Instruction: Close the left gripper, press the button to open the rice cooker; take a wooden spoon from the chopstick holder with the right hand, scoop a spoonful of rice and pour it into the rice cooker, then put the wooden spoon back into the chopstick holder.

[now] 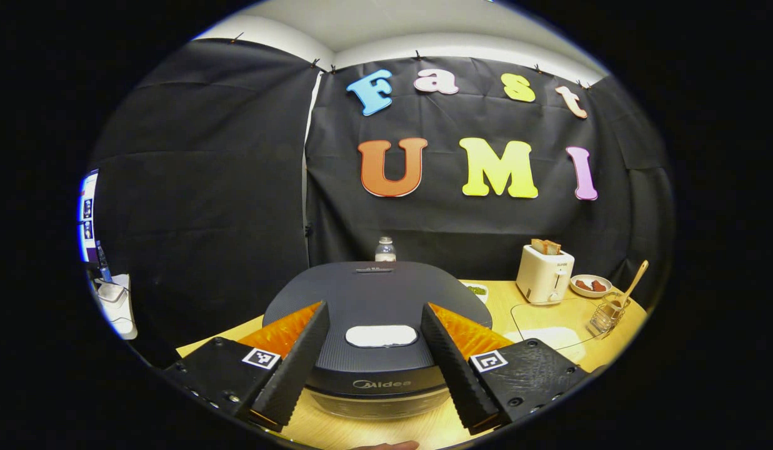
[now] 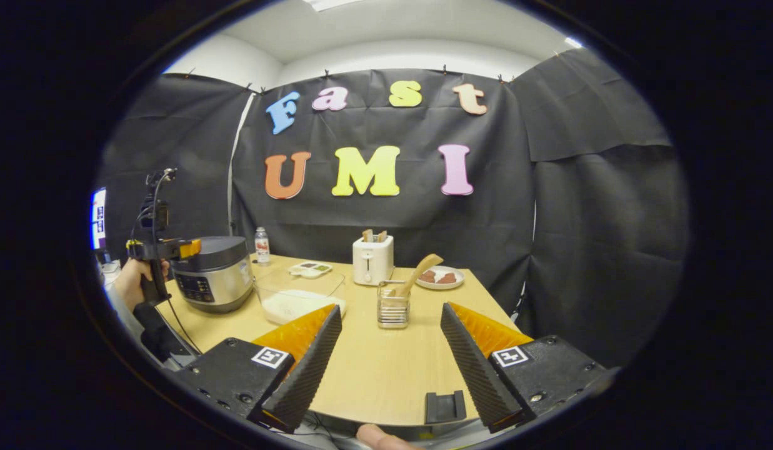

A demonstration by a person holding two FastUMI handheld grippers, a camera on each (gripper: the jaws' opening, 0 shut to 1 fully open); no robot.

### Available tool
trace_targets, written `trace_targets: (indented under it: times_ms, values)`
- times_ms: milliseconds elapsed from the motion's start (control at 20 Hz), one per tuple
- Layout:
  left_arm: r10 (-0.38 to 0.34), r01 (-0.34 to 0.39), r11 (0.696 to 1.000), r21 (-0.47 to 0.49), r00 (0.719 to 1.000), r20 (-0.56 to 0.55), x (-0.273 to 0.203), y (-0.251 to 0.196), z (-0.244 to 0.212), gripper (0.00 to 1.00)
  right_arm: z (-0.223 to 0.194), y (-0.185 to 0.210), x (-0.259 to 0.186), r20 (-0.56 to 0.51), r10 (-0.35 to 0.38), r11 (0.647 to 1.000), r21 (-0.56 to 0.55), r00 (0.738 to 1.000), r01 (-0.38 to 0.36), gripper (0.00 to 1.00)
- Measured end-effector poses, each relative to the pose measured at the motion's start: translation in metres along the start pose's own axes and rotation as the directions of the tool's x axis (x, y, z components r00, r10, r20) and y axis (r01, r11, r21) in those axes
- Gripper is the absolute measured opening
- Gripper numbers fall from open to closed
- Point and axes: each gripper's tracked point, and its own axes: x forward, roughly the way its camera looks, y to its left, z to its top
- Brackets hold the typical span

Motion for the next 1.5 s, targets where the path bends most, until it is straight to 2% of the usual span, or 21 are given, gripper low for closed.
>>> trace_targets:
  times_ms: [200,250,300,400,650,700,750,800,850,1100,1500]
  values:
    - [-0.029,0.029,0.999,-0.031,0.999,-0.017,-0.02,-0.007,0.02,0.93,0.019,-0.004,-0.003,0.034,-0.015,1.0,-0.004,0.999,0.015,1.0]
    - [-0.034,0.034,0.999,-0.033,0.999,-0.005,-0.027,-0.01,0.03,1.0,0.025,-0.004,-0.006,0.042,-0.017,1.0,-0.004,0.999,0.017,1.0]
    - [-0.031,0.031,0.999,-0.029,0.999,0.009,-0.032,-0.01,0.037,0.93,0.03,-0.006,-0.007,0.05,-0.021,1.0,-0.006,0.999,0.022,0.99]
    - [-0.025,0.026,0.999,-0.023,0.999,0.019,-0.044,-0.011,0.051,0.93,0.043,-0.01,-0.01,0.067,-0.038,0.999,-0.005,0.997,0.038,0.99]
    - [-0.069,0.07,0.997,-0.019,0.997,0.038,-0.088,-0.035,0.079,0.92,0.08,-0.017,-0.019,0.119,-0.067,0.998,0.009,0.991,0.066,0.99]
    - [-0.087,0.088,0.996,-0.013,0.995,0.049,-0.097,-0.042,0.086,0.93,0.088,-0.018,-0.021,0.131,-0.071,0.997,0.018,0.989,0.069,0.99]
    - [-0.098,0.098,0.995,-0.006,0.993,0.064,-0.107,-0.049,0.092,1.0,0.096,-0.017,-0.023,0.145,-0.07,0.997,0.027,0.987,0.066,0.99]
    - [-0.107,0.107,0.994,0.0,0.991,0.08,-0.117,-0.053,0.098,0.95,0.104,-0.017,-0.026,0.153,-0.068,0.997,0.032,0.986,0.064,1.0]
    - [-0.115,0.115,0.993,0.001,0.989,0.094,-0.128,-0.058,0.104,0.95,0.109,-0.018,-0.028,0.159,-0.072,0.997,0.034,0.985,0.067,0.99]
    - [-0.145,0.147,0.989,-0.011,0.982,0.125,-0.17,-0.082,0.109,0.95,0.121,-0.023,-0.035,0.159,-0.116,0.993,-0.004,0.98,0.118,1.0]
    - [-0.201,0.199,0.979,0.034,0.97,0.134,-0.227,-0.106,0.095,0.95,0.118,-0.026,-0.05,0.137,-0.135,0.991,-0.002,0.981,0.136,1.0]
